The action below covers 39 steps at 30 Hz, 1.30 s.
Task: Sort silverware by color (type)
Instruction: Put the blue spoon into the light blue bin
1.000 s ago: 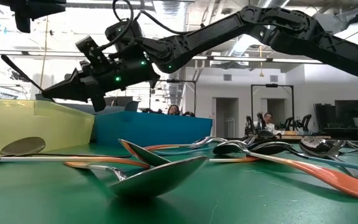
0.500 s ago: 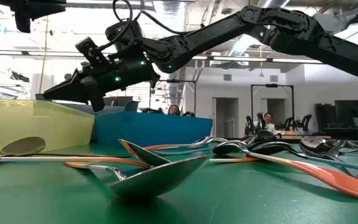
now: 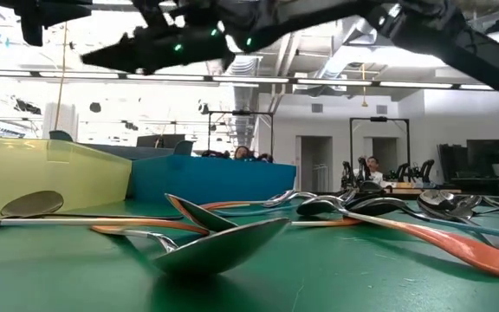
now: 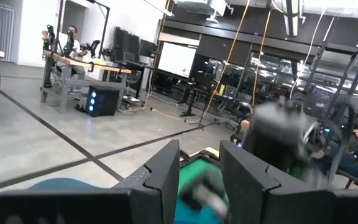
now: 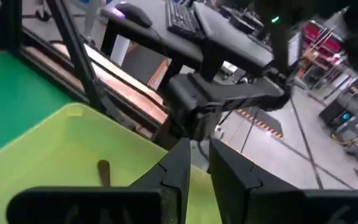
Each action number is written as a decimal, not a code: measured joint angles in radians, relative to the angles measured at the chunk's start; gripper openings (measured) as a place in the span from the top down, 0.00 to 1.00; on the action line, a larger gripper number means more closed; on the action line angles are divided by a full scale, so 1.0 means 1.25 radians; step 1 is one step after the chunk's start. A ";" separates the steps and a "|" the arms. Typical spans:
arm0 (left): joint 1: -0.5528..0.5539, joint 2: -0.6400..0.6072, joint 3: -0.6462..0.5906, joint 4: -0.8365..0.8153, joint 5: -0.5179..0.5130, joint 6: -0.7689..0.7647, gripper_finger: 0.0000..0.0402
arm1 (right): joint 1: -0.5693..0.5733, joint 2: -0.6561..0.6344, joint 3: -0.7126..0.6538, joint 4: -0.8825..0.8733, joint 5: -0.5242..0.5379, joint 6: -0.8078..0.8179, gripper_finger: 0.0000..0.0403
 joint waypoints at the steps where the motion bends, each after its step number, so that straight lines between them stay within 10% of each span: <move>1: 0.000 0.000 0.000 0.000 0.002 0.000 0.75 | -0.006 -0.015 -0.001 -0.046 0.000 0.000 0.78; 25: 0.000 0.000 0.004 -0.001 0.022 0.019 0.75 | -0.218 -0.562 -0.003 -1.080 0.085 0.099 0.78; 39: 0.000 0.000 0.018 -0.004 0.062 0.025 0.75 | -0.346 -1.037 -0.194 -1.182 0.150 0.424 0.78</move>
